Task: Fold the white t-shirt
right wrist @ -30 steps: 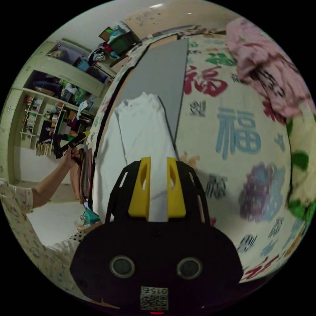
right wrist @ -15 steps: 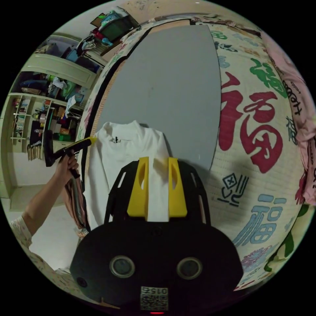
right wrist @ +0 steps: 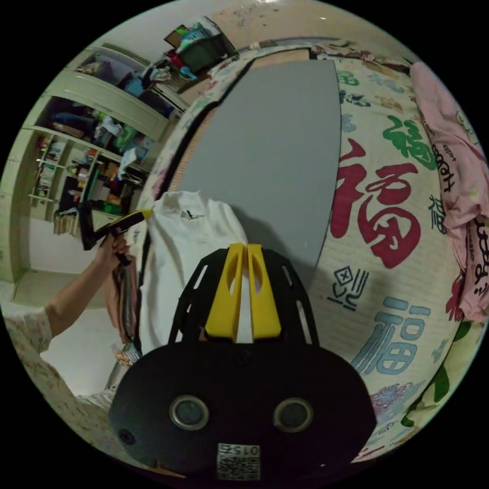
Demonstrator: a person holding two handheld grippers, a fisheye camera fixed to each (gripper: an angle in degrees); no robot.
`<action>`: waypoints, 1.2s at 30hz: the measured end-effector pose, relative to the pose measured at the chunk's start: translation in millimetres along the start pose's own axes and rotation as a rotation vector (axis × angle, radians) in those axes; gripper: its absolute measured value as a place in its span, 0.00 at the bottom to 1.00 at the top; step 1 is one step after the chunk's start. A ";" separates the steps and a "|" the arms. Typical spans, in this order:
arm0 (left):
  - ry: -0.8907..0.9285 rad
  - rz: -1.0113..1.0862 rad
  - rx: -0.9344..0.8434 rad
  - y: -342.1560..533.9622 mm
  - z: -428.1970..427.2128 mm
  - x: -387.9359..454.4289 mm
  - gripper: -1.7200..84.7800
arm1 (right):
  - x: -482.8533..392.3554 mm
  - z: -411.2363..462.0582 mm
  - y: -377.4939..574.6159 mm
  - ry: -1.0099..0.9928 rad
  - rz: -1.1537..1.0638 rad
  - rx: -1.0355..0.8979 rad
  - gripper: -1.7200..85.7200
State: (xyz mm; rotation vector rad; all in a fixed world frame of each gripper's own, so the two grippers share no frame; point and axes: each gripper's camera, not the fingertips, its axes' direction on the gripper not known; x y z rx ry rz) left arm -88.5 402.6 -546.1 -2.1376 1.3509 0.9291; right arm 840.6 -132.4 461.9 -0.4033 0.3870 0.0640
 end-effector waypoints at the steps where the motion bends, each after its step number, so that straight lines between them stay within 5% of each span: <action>1: 0.024 0.035 0.026 7.2 -21.8 6.3 0.01 | -3.0 -7.1 8.9 -0.017 -0.013 0.013 0.02; 6: 0.127 0.247 0.025 73.6 -110.9 44.8 0.01 | -40.6 -57.3 118.9 -0.082 -0.157 0.011 0.02; 12: 0.228 0.413 -0.242 212.5 -172.1 86.3 0.01 | -82.0 -43.3 266.6 -0.113 -0.262 -0.234 0.02; 20: 0.234 0.490 -0.589 353.4 -151.8 110.9 0.01 | -109.7 42.7 403.6 0.005 -0.367 -0.554 0.03; 25: 0.073 0.568 -0.719 409.3 -126.1 112.2 0.02 | -106.2 85.5 434.9 0.130 -0.324 -0.603 0.07; 33: 0.014 0.498 -0.688 417.8 -218.4 78.5 0.04 | -82.3 52.7 453.8 0.164 -0.220 -0.603 0.09; 36: 0.037 0.336 -0.549 390.3 -265.9 46.4 0.07 | -45.3 15.2 432.5 0.092 0.001 -0.403 0.11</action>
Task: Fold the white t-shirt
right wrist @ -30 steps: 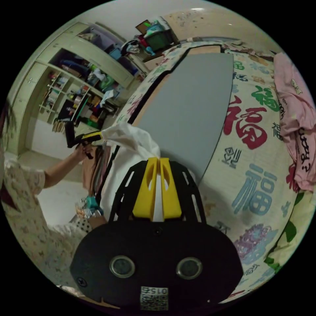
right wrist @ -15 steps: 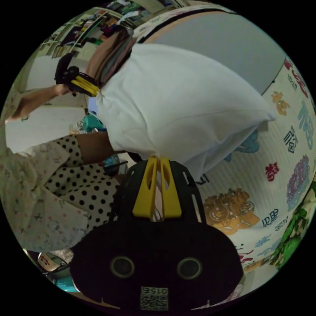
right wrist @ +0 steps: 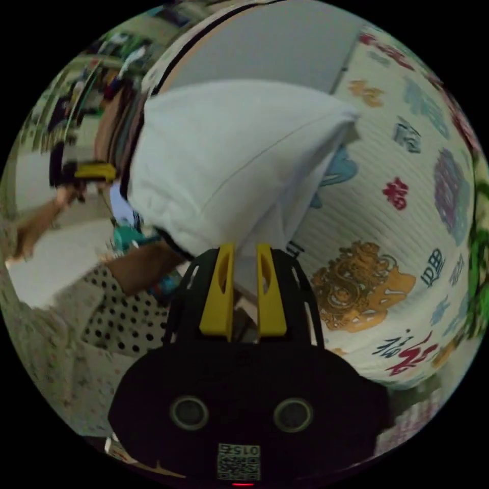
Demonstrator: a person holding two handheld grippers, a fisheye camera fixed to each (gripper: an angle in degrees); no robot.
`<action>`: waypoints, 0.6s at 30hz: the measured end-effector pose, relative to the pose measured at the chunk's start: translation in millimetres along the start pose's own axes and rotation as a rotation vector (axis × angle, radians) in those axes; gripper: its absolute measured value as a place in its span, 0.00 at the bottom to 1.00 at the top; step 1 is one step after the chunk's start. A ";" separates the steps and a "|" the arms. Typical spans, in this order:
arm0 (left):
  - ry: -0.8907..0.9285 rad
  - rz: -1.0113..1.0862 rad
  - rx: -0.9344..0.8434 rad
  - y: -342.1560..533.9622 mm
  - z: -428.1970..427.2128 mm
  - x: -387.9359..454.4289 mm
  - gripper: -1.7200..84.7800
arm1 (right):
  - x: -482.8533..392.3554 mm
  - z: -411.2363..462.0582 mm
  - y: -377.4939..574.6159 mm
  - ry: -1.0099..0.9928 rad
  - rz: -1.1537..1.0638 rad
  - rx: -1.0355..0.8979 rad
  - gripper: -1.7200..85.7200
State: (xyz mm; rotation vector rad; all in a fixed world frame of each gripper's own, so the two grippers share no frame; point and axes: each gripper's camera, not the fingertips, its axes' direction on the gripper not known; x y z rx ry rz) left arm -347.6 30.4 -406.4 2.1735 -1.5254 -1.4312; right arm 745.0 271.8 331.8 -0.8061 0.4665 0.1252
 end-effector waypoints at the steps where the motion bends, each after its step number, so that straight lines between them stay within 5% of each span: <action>1: 0.007 -0.082 0.075 1.0 -21.0 -18.1 0.09 | 10.3 -9.0 -2.1 -0.014 0.056 0.052 0.12; 5: 0.027 -0.395 0.317 5.8 -62.5 -86.8 0.16 | 79.6 -54.9 -18.0 -0.163 0.388 0.380 0.15; 10: 0.167 -0.770 0.463 20.9 -64.6 -175.2 0.16 | 121.8 -47.5 -51.8 -0.326 0.547 0.367 0.17; 14: 0.197 -0.805 0.399 13.6 -74.2 -189.1 0.08 | 129.8 -32.9 -69.8 -0.394 0.571 0.267 0.07; 18: 0.099 -0.712 0.373 -8.6 -122.1 -181.1 0.03 | 123.9 -41.2 -72.9 -0.239 0.571 0.263 0.06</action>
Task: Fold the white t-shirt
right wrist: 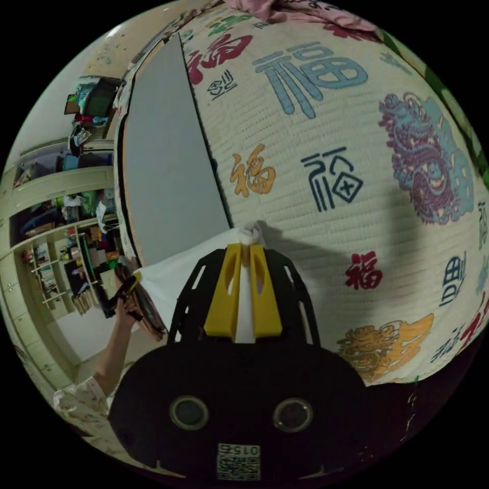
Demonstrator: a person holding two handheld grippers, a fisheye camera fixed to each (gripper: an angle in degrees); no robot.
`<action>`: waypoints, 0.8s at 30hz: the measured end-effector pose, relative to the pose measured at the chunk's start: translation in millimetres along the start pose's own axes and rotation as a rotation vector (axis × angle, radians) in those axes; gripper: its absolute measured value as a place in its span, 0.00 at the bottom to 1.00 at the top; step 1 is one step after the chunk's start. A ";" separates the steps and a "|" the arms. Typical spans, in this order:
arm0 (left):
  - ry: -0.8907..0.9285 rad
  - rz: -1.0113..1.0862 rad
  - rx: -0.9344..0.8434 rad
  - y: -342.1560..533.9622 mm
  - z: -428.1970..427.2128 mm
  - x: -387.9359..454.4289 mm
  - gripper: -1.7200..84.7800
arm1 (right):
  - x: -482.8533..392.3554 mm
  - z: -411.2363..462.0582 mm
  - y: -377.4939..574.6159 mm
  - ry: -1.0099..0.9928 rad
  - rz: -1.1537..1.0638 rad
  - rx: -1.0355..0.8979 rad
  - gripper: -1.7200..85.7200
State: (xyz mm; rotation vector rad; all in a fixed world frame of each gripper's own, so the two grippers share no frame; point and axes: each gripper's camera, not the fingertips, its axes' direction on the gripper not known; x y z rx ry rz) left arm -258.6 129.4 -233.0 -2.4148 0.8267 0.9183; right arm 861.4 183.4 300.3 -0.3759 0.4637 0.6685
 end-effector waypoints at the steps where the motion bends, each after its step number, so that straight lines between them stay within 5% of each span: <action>1: -0.031 0.037 0.014 -8.8 -10.7 13.1 0.03 | -2.1 -0.7 0.3 0.024 -0.008 0.009 0.05; 8: -0.137 0.127 0.069 -56.2 -54.1 94.6 0.08 | -39.6 -6.2 41.1 0.286 -0.200 0.112 0.08; 12: -0.403 0.444 0.119 -9.1 -99.2 199.9 0.09 | -96.1 -16.9 163.2 0.521 -0.667 0.205 0.04; 14: -0.327 0.642 0.105 31.1 -109.2 250.0 0.07 | -115.2 -3.1 220.8 0.453 -0.875 0.129 0.03; 16: -0.169 0.841 -0.058 74.9 -94.5 299.8 0.05 | -124.9 21.0 263.9 0.347 -1.007 -0.020 0.02; 21: -0.164 0.848 -0.361 95.3 -38.5 329.5 0.04 | -106.2 92.2 316.5 0.355 -0.955 -0.351 0.02; 24: -0.212 0.895 -0.461 100.6 -25.9 342.8 0.04 | -79.9 90.2 330.2 0.321 -0.895 -0.340 0.02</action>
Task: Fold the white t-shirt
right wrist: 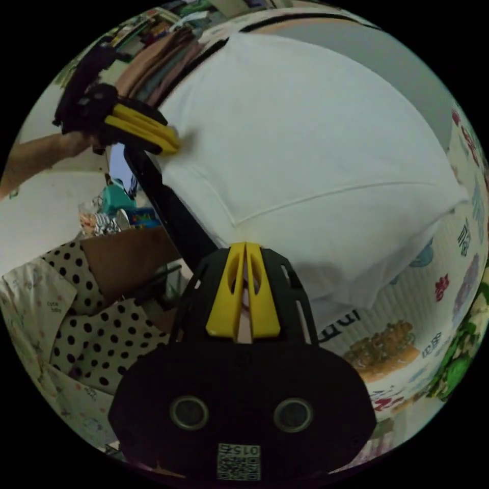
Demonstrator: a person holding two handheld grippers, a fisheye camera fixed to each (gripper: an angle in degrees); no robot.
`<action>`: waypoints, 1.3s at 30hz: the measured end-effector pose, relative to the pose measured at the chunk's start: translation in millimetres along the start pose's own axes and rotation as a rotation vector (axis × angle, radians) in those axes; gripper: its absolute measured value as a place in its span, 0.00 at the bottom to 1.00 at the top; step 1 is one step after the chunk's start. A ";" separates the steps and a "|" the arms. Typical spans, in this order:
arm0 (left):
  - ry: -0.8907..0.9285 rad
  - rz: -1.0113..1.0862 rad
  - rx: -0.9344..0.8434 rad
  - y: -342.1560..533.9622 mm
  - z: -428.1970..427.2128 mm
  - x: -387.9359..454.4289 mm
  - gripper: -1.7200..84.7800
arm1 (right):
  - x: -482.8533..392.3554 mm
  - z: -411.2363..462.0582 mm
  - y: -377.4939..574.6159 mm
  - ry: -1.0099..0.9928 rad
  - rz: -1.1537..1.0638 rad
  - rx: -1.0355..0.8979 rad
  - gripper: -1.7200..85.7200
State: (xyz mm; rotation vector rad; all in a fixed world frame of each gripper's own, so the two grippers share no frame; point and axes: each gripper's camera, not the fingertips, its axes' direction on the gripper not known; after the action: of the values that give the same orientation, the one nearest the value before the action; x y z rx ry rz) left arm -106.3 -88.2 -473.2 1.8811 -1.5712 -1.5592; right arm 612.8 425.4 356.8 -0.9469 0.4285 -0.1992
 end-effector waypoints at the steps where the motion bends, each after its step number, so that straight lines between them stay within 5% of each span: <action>1: -0.011 0.005 0.017 -4.8 -8.8 3.6 0.04 | 2.4 -1.7 4.0 -0.019 0.020 0.003 0.02; 6: 0.011 -0.007 -0.052 -53.0 -51.5 7.1 0.07 | 23.9 -39.4 45.9 -0.090 0.215 0.045 0.07; 15: 0.022 0.106 0.238 -245.9 -194.1 18.3 0.13 | 103.1 -71.3 183.8 -0.234 0.791 0.242 0.14; 25: -0.029 0.210 0.128 -550.8 -173.3 88.7 0.15 | 127.6 -76.3 220.3 -0.369 0.932 0.285 0.11; 33: -0.192 0.148 -0.019 -598.7 -149.7 96.4 0.08 | 135.9 -103.2 277.3 -0.557 0.884 0.428 0.02; 39: -0.083 0.117 0.130 -595.1 -182.9 85.2 0.06 | 140.8 -163.1 330.8 -0.425 0.857 0.522 0.01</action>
State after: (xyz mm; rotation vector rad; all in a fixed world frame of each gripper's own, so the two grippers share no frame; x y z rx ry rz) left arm 366.1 0.5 -878.1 1.7726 -1.8245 -1.5367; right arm 660.9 445.4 -34.5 -0.2209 0.3293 0.6368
